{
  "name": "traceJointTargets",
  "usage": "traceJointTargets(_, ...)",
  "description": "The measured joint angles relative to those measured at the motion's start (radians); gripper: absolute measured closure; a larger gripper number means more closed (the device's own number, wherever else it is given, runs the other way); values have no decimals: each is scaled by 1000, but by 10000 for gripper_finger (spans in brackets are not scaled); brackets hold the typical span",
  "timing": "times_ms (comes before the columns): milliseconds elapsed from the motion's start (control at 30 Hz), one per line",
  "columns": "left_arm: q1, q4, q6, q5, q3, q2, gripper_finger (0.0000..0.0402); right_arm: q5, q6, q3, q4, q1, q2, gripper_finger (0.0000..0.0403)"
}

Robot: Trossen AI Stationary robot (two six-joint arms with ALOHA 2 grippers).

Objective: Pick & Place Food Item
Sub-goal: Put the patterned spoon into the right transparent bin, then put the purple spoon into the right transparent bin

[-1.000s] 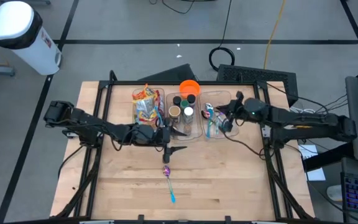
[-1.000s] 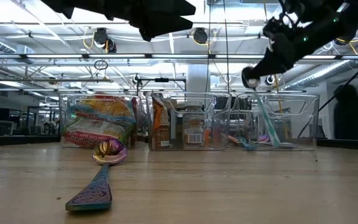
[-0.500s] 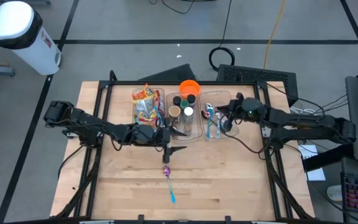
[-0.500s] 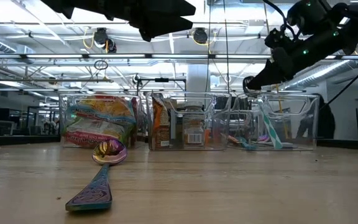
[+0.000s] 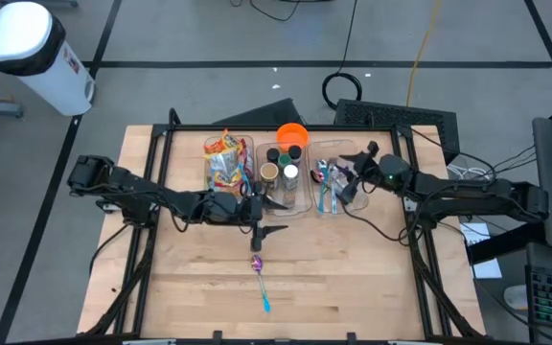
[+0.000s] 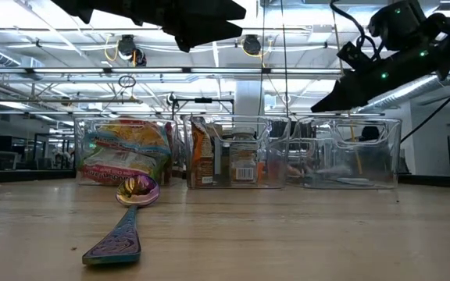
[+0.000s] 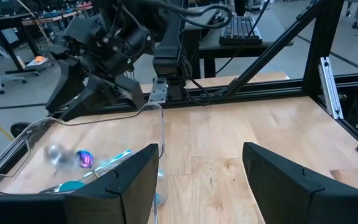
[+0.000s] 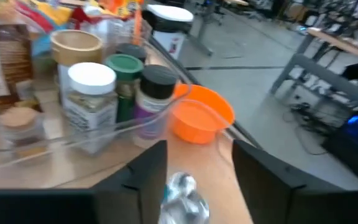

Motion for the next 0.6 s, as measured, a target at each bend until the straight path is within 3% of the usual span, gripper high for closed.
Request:
traceJointTargets(133,0,0,0,0,0,0,160,69,-35,-2,6,1,0,209)
traceJointTargets(300,0,0,-1,0,0,0,160,65,-26,-2,58,13,0,174)
traceJointTargets(433,-16,-27,-102,14,0,-10,160,63,-16,-2,104,79,-1,164)
traceJointTargets(600,-60,-204,-225,57,-1,-56,160,62,-17,-2,136,207,-1,169)
